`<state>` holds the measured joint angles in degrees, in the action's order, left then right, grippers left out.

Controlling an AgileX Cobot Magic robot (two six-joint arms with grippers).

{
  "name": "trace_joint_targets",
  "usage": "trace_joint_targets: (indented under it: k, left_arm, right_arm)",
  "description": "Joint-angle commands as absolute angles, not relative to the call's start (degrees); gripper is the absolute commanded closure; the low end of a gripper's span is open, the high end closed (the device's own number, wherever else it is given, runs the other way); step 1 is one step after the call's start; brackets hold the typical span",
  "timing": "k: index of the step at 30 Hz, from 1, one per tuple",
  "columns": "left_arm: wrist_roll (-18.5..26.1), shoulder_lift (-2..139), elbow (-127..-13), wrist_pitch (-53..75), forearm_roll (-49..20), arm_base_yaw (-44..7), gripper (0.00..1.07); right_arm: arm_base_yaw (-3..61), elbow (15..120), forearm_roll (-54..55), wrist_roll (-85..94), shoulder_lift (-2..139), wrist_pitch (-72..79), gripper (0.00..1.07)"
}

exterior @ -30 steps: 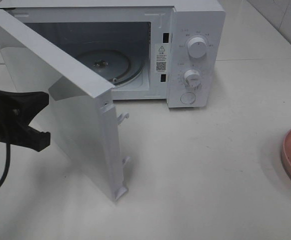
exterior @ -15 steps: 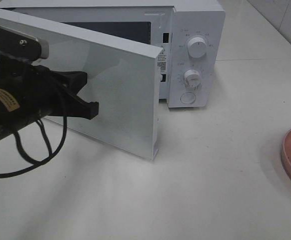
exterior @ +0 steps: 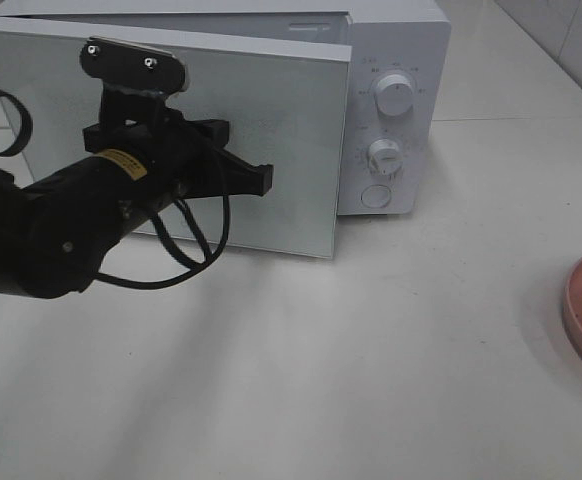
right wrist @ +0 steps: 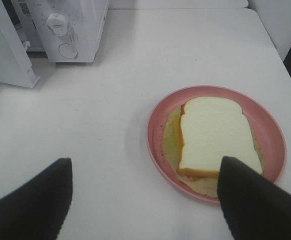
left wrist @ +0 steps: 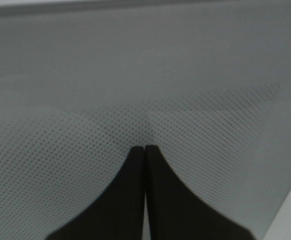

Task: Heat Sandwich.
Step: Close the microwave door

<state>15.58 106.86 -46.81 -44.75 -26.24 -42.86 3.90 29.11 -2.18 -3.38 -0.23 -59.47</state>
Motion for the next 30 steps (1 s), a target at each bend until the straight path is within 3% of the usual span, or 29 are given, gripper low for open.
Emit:
trace_joint_targets:
  k: [1,22,30]
  left_arm:
    - [17.19,108.35,-49.68,-45.55,-29.34,-43.72,1.07]
    - [27.04,117.69,-66.63,-41.71,-41.25,-43.83,1.07]
    - [28.25,118.77,-69.67,-39.48,-43.14,-42.74,1.07]
  right_arm:
    - [3.55,29.05,-2.23,-3.15,-1.78,-59.42,0.31]
    - [3.55,29.05,-2.23,-2.98,-1.78,-59.42,0.31]
    - [3.55,29.05,-2.23,-2.98,-1.78,-59.42,0.31]
